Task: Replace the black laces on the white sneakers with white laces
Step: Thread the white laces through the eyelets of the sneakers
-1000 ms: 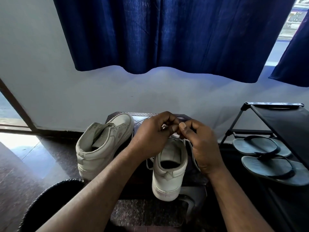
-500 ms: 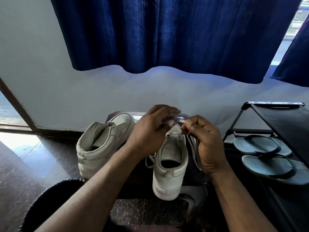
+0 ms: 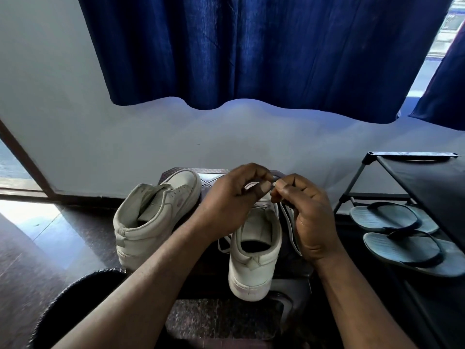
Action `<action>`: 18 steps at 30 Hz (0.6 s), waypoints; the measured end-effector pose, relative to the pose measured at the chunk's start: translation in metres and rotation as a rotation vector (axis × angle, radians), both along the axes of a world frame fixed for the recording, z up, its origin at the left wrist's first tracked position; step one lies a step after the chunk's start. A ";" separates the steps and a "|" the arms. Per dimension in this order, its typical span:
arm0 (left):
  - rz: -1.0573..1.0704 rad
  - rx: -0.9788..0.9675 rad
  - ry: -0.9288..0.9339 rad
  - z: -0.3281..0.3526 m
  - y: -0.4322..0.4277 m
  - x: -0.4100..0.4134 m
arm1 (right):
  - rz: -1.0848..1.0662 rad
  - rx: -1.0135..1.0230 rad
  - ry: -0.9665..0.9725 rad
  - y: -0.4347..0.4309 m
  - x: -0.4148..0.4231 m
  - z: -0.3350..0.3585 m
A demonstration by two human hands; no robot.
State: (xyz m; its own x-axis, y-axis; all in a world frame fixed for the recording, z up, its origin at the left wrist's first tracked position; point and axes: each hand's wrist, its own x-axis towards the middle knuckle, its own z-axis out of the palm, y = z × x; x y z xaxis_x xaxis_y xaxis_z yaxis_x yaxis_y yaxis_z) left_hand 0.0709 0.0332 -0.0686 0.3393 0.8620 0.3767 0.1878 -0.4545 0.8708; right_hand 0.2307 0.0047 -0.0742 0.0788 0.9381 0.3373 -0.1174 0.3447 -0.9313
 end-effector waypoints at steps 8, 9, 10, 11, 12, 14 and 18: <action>0.591 0.081 0.642 -0.001 0.013 -0.026 | -0.012 0.023 0.132 -0.003 0.005 0.005; 0.619 0.045 0.674 -0.003 0.014 -0.032 | -0.009 0.027 0.184 -0.003 0.007 0.006; 0.624 0.031 0.657 -0.004 0.016 -0.035 | -0.003 0.025 0.220 -0.002 0.008 0.007; 0.607 0.048 0.601 -0.003 0.015 -0.035 | 0.001 0.022 0.232 -0.002 0.009 0.007; 0.551 0.079 0.503 -0.001 0.013 -0.032 | 0.001 0.020 0.220 -0.002 0.009 0.007; 0.313 0.070 0.241 0.005 0.006 -0.020 | 0.004 0.018 0.145 -0.001 0.007 0.005; 0.051 0.056 0.110 0.000 0.000 -0.002 | 0.030 0.011 0.006 -0.002 0.001 0.000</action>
